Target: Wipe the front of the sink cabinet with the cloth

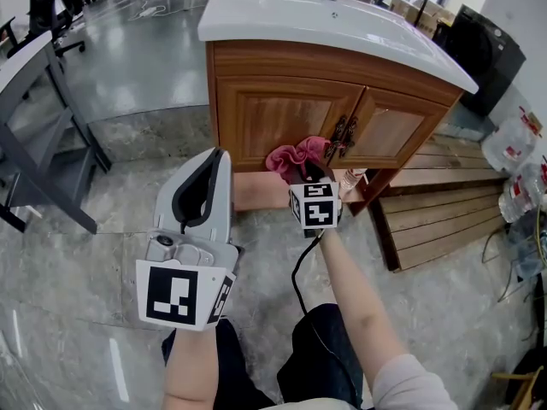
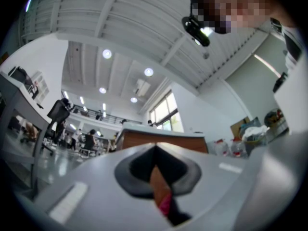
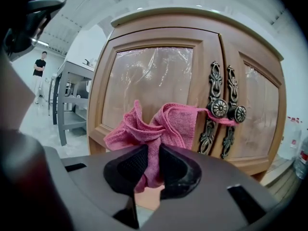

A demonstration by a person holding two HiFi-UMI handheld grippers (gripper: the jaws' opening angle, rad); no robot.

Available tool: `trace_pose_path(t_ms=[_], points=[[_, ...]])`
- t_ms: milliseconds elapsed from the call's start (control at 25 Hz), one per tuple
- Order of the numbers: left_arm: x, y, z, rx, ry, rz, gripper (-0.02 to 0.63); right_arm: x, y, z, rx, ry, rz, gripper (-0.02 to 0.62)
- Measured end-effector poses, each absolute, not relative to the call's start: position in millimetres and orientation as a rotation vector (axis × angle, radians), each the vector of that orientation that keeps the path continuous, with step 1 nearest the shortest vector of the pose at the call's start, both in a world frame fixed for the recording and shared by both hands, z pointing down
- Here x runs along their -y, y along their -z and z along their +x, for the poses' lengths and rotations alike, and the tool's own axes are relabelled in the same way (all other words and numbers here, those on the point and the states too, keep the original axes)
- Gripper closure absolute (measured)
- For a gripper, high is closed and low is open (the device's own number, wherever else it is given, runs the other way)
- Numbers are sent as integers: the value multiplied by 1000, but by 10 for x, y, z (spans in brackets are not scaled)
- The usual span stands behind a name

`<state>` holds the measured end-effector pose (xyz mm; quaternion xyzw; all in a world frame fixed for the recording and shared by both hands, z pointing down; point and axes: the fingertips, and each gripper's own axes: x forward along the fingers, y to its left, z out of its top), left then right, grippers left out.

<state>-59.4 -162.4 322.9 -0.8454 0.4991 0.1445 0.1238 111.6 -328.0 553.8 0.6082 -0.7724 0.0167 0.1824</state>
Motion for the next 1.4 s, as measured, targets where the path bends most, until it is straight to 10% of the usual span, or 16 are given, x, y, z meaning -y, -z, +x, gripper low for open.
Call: trace_pose_path(t_ms=[1400], points=[[1475, -3160, -486, -1418, -415, -2466, 600, 3179, -5844, 1833, 2034, -193, 1833, 525]])
